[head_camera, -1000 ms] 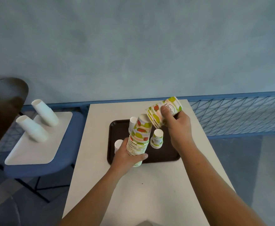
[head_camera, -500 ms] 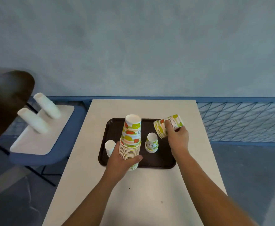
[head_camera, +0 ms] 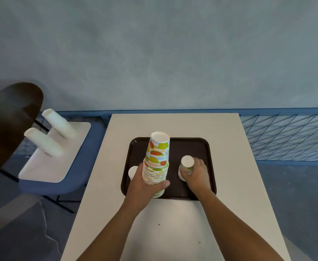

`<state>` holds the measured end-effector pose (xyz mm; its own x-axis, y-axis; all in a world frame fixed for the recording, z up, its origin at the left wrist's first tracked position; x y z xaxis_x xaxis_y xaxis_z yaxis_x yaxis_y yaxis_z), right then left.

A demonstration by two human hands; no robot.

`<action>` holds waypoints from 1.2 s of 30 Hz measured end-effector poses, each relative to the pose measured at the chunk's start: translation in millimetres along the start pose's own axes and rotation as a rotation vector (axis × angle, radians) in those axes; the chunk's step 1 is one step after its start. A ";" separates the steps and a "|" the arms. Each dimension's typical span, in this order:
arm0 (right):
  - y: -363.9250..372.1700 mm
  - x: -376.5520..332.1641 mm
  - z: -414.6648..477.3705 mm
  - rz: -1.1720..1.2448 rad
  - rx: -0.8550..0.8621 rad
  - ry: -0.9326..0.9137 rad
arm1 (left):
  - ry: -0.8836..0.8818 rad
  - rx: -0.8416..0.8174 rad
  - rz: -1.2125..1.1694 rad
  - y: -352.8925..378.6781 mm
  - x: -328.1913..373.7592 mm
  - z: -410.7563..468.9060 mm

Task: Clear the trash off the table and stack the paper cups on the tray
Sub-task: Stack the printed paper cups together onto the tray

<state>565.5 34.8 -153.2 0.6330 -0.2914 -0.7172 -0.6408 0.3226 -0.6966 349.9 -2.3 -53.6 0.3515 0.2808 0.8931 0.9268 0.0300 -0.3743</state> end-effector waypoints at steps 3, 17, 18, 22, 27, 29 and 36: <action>0.5 7.2 -2.0 0.017 0.031 0.063 | -0.002 -0.016 -0.007 0.4 -5.1 3.6; -31.7 -10.5 -35.2 0.106 0.263 0.087 | -0.003 -0.071 -0.006 -13.4 -12.3 -3.5; -38.8 -19.4 -37.9 0.140 0.311 0.046 | 0.002 -0.074 -0.001 -14.3 -12.6 -4.1; -64.4 -65.2 -46.6 0.350 0.310 -0.076 | 0.006 -0.069 0.008 -15.9 -12.2 -7.2; -82.8 -122.8 -55.7 0.581 0.024 -0.195 | 0.040 -0.084 0.042 -14.6 -12.8 -8.5; -86.5 -138.7 -59.1 0.662 -0.113 -0.187 | 0.046 -0.087 0.035 -14.2 -12.1 -9.2; -87.1 -151.6 -54.9 0.459 -0.141 -0.226 | 0.073 -0.080 0.045 -15.4 -9.7 -7.7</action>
<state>501.5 1.5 15.3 0.3418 0.0578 -0.9380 -0.9162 0.2426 -0.3189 333.3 -12.9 -54.6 0.3991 0.2096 0.8926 0.9164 -0.0582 -0.3960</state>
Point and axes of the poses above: each hand's wrist, its own z-axis towards the middle knuckle, its own y-axis out of the palm, x = y × z, the point moved 2 cm from there along z, towards the middle knuckle, and after that the axes turned 9 degrees about x, right-handed, at the moved point
